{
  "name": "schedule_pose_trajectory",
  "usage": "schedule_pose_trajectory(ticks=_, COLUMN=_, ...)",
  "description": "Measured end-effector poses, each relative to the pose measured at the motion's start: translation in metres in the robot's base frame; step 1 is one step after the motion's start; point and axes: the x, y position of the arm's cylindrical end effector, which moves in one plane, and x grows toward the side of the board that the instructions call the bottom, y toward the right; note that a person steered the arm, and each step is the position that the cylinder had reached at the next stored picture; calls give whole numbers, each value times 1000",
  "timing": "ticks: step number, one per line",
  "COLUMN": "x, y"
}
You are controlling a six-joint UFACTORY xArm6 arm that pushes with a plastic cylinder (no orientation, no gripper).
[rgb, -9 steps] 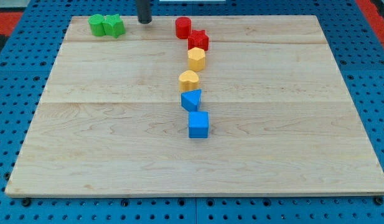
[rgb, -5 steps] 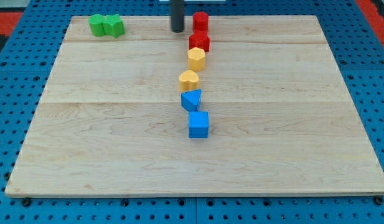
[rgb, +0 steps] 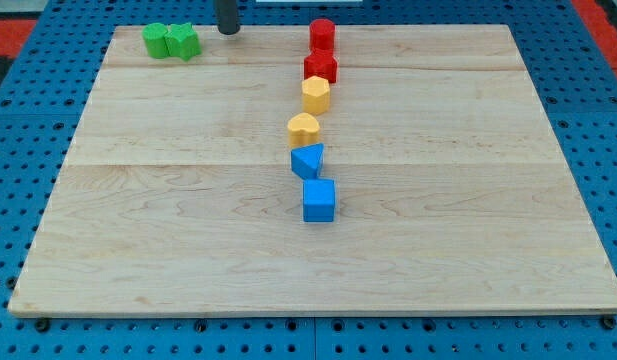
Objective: Push the green star towards the bottom left
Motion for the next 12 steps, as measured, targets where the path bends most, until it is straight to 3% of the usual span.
schedule_pose_trajectory(ticks=2, x=2, y=-13)
schedule_pose_trajectory(ticks=4, x=16, y=-91)
schedule_pose_trajectory(ticks=7, x=207, y=-19)
schedule_pose_trajectory(ticks=8, x=230, y=-5)
schedule_pose_trajectory(ticks=9, x=191, y=-68)
schedule_pose_trajectory(ticks=11, x=258, y=-56)
schedule_pose_trajectory(ticks=12, x=258, y=-56)
